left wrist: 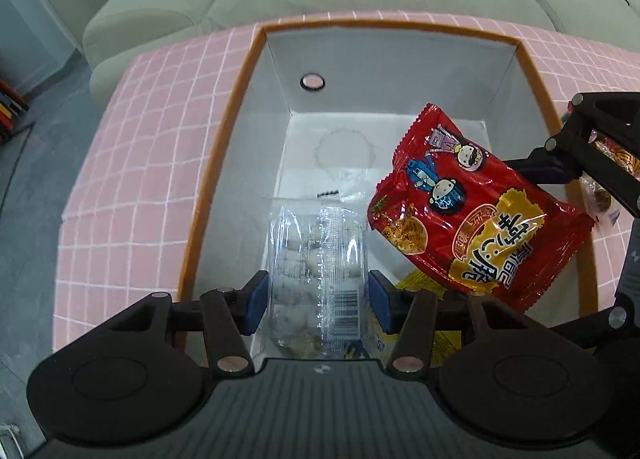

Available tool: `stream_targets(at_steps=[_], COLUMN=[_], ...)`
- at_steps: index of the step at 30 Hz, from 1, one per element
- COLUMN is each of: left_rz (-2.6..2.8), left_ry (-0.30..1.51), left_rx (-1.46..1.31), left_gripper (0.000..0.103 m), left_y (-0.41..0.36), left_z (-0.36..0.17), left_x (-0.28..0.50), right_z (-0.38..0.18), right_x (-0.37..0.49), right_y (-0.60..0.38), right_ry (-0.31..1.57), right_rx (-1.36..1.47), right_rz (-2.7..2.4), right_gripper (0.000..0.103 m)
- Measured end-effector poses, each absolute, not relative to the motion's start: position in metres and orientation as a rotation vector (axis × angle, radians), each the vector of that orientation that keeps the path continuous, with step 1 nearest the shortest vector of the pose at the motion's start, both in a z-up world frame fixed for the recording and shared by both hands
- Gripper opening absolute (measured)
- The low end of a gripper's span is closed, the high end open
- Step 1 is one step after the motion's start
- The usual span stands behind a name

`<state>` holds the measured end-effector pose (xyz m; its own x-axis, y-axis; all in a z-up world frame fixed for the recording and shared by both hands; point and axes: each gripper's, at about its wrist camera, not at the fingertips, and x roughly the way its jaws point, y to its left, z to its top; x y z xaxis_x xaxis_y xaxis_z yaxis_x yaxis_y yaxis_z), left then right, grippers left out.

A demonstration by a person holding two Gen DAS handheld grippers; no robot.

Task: Organize snacks
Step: 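Carry the ball pack and red chip bag into the box and release both, then withdraw both tools from the box back over the table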

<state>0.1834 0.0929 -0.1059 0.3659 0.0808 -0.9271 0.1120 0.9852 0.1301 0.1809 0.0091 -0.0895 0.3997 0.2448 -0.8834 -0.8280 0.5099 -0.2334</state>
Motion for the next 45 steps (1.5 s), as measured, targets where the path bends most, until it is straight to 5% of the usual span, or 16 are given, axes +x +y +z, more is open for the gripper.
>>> stream_targets(at_steps=[16, 23, 45], left_rz=[-0.01, -0.004, 0.038], left_ry=[1.221, 1.156, 0.821], left_rx=[0.194, 0.175, 0.032], left_gripper=[0.07, 0.076, 0.076], left_y=[0.098, 0.097, 0.052], left_z=[-0.115, -0.087, 0.008], left_x=[0.186, 0.175, 0.099], right_z=[-0.106, -0.086, -0.002], right_x=[0.195, 0.192, 0.129], right_y=[0.008, 0.002, -0.104], right_ry=[0.945, 0.891, 0.73], right_rx=[-0.752, -0.74, -0.337], right_rz=[0.762, 0.743, 0.564], right_gripper=[0.076, 0.087, 0.091])
